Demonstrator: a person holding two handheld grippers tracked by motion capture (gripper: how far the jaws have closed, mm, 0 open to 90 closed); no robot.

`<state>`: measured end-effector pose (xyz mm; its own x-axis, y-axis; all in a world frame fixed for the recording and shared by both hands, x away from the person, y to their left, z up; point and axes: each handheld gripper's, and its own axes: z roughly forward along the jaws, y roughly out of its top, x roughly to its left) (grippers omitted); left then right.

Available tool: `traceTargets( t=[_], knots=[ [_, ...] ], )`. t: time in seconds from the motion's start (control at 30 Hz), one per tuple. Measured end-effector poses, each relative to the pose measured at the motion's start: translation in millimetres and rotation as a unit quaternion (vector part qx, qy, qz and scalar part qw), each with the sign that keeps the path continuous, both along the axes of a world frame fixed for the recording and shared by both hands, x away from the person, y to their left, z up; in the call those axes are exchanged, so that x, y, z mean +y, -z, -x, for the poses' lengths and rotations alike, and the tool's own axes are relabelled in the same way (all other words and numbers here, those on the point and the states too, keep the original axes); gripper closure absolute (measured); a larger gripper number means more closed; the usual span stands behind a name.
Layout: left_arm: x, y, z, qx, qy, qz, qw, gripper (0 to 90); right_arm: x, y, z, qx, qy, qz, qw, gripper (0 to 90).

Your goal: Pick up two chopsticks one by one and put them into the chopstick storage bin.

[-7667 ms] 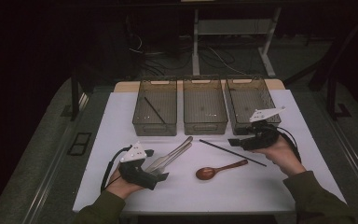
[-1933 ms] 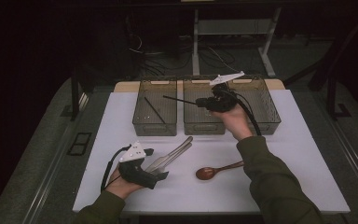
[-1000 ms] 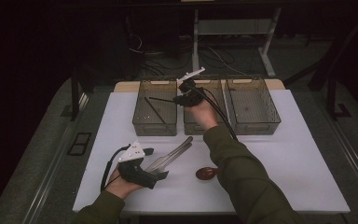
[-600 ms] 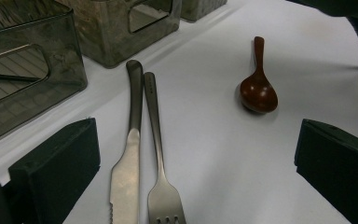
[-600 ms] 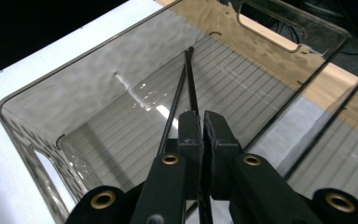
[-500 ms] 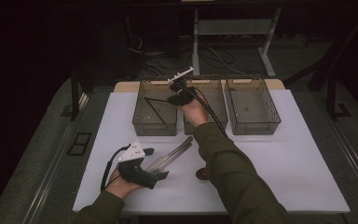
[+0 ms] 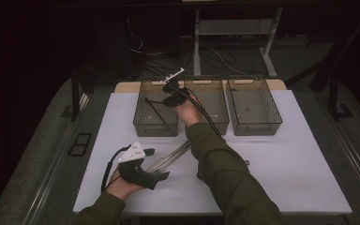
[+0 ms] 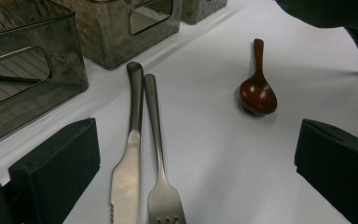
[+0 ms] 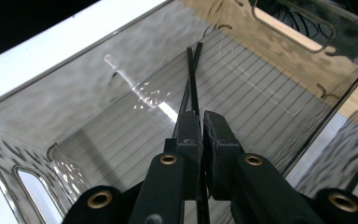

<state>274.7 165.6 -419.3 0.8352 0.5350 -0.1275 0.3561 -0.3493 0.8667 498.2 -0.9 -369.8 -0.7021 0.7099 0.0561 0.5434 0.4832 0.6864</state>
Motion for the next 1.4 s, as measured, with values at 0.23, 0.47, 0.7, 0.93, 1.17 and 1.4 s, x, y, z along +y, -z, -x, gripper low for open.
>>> traceTargets(
  t=[0.23,0.47,0.7,0.93,1.17,1.4],
  knots=[
    [0.6,0.1,-0.4,0.000,-0.001,0.001,1.0000,0.0,-3.1,-2.9,0.4,0.017,-0.016,-0.017,0.9996,65.6],
    [0.9,0.1,-1.0,-0.002,0.001,-0.006,1.0000,0.0,-17.9,-15.2,10.1,0.021,-0.035,-0.045,0.9981,51.4],
    [1.2,-0.2,-0.7,-0.004,0.001,-0.009,1.0000,0.0,-38.2,-25.7,24.5,0.011,-0.054,-0.073,0.9958,43.1],
    [2.1,0.0,-0.8,-0.003,-0.003,-0.006,1.0000,0.0,-67.7,-33.5,45.9,-0.001,-0.078,-0.096,0.9923,38.6],
    [0.7,0.6,-1.1,-0.002,-0.002,-0.011,0.9999,0.0,-98.9,-34.8,65.4,-0.019,-0.091,-0.106,0.9900,36.9],
    [1.4,1.7,-0.3,-0.001,-0.006,-0.014,0.9999,0.0,-126.6,-25.0,83.8,-0.029,-0.097,-0.116,0.9881,36.5]
  ],
)
